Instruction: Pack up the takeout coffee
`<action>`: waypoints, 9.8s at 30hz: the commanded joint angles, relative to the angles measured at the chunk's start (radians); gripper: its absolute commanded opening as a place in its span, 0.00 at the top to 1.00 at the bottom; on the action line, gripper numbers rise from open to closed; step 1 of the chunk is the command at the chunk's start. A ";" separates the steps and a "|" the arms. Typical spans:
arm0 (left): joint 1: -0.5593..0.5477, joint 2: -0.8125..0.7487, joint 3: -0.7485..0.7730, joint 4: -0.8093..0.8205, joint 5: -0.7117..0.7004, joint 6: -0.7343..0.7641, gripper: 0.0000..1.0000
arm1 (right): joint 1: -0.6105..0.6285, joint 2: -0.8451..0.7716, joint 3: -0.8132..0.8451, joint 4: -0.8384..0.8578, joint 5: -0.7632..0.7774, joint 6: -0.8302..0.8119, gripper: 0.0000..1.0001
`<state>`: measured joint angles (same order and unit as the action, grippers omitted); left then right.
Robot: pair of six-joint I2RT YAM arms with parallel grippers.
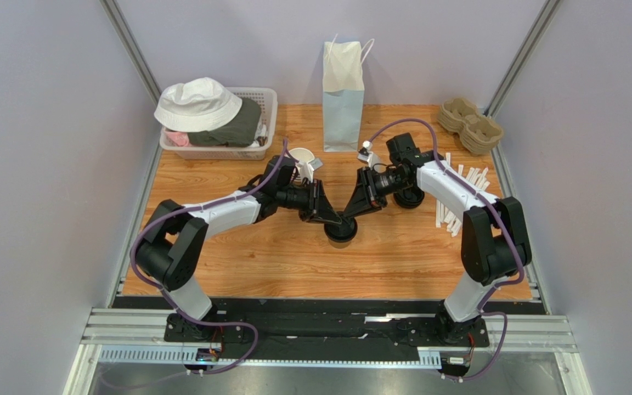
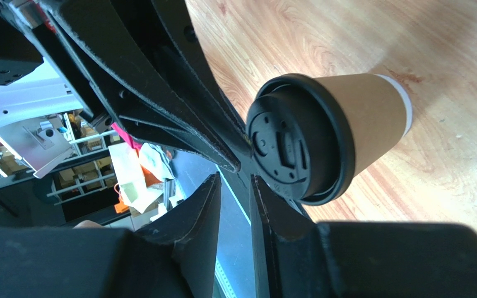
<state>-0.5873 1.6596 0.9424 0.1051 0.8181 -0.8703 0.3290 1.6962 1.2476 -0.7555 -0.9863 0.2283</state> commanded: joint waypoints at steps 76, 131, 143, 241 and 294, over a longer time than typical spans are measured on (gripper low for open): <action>0.064 0.023 -0.093 -0.062 -0.046 0.175 1.00 | 0.047 0.109 -0.071 0.124 0.126 0.005 0.78; 0.483 -0.540 0.062 -0.522 -0.154 0.507 0.32 | 0.265 -0.168 -0.160 0.065 0.577 -0.443 0.25; 0.573 -0.592 0.032 -0.544 -0.151 0.510 0.33 | 0.344 0.025 -0.007 0.209 0.587 -0.382 0.29; 0.693 -0.483 0.161 -0.450 -0.066 0.674 0.24 | -0.634 0.582 1.172 -0.329 0.750 -0.664 0.50; 0.692 -0.342 0.246 -0.473 -0.099 0.643 0.26 | -0.630 0.786 1.233 -0.045 0.732 -0.504 0.65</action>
<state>0.1104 1.3125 1.1534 -0.3908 0.7227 -0.2226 -0.3050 2.4680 2.4310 -0.8448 -0.2375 -0.2920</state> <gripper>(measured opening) 0.746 0.352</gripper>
